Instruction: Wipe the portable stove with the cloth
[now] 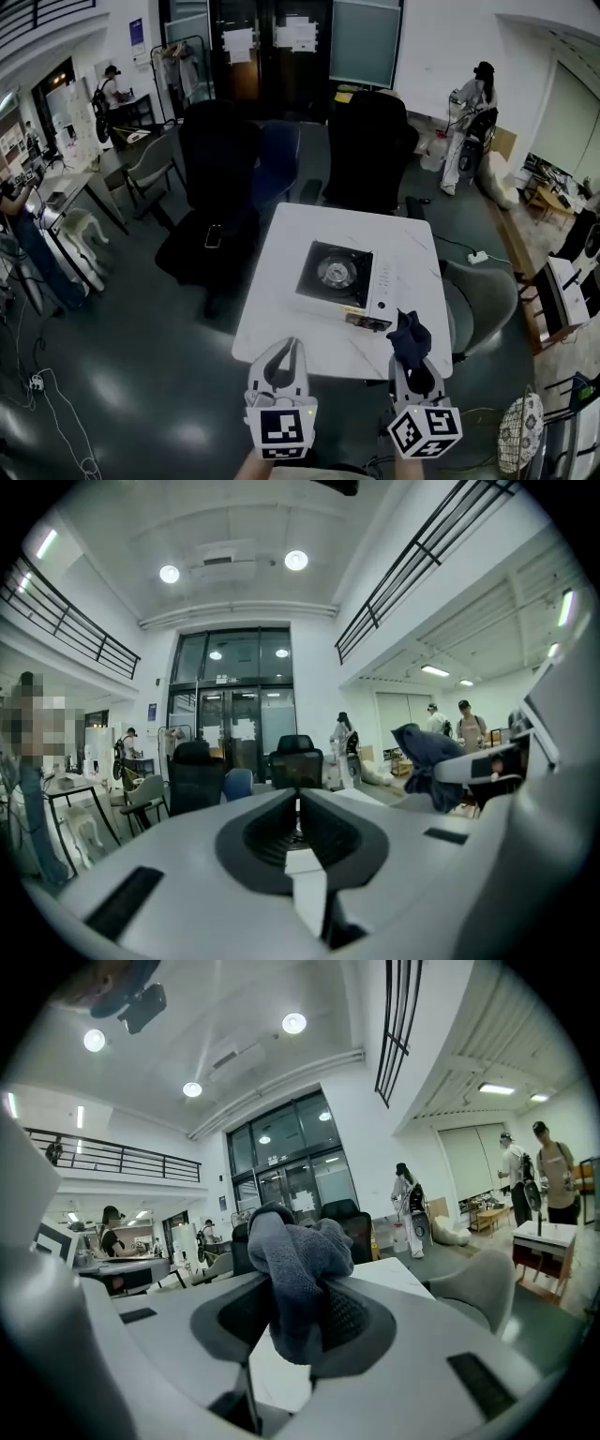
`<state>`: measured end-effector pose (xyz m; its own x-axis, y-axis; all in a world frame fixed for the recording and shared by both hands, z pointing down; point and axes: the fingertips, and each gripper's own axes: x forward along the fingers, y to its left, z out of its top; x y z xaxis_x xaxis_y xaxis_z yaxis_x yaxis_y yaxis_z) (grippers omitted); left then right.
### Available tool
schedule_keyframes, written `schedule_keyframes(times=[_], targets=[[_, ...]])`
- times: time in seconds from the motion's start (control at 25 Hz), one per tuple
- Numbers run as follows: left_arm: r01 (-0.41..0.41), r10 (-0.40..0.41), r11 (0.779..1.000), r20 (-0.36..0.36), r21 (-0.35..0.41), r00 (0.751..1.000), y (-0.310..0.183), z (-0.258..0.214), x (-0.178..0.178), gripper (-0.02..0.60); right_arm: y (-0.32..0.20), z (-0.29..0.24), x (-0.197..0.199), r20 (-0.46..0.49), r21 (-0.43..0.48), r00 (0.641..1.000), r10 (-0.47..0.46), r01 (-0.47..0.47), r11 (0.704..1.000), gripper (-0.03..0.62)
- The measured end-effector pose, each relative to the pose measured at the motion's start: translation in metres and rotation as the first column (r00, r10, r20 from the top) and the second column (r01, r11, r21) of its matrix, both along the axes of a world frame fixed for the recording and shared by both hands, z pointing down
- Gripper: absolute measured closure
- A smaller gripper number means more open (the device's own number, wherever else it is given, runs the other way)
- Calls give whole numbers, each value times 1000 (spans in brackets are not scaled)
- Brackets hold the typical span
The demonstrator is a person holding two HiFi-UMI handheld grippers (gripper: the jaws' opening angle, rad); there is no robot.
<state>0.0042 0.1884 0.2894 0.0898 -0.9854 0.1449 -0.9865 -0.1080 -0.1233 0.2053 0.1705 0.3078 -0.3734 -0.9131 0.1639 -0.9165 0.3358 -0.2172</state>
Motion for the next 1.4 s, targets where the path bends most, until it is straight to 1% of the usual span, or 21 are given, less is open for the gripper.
schedule_keyframes(times=[0.16,0.32,0.6,0.84,1.12,1.4], targets=[[-31,31,999,21,-8,999,-28,7,-14,560,-25,3,-11,-11,-7,1000,21,-21,1000,464],[-44,45,999,12,-30,999,-48,17,-22,560,-41,13,-12,-28,-35,999,45,-46,998,464],[-60,60,997,4,-58,998,-88,31,-21,560,-82,27,-5,-45,-70,996,72,-75,995,464],[-50,51,995,7,-83,999,-134,39,-25,560,-134,34,-5,-47,-88,997,65,-69,994,464],[-33,36,994,23,-103,999,-193,45,-23,559,-199,46,4,-55,-115,997,52,-58,992,464],[-2,6,988,26,-152,1000,-243,54,-19,560,-262,57,16,-67,-163,997,32,-43,986,464]])
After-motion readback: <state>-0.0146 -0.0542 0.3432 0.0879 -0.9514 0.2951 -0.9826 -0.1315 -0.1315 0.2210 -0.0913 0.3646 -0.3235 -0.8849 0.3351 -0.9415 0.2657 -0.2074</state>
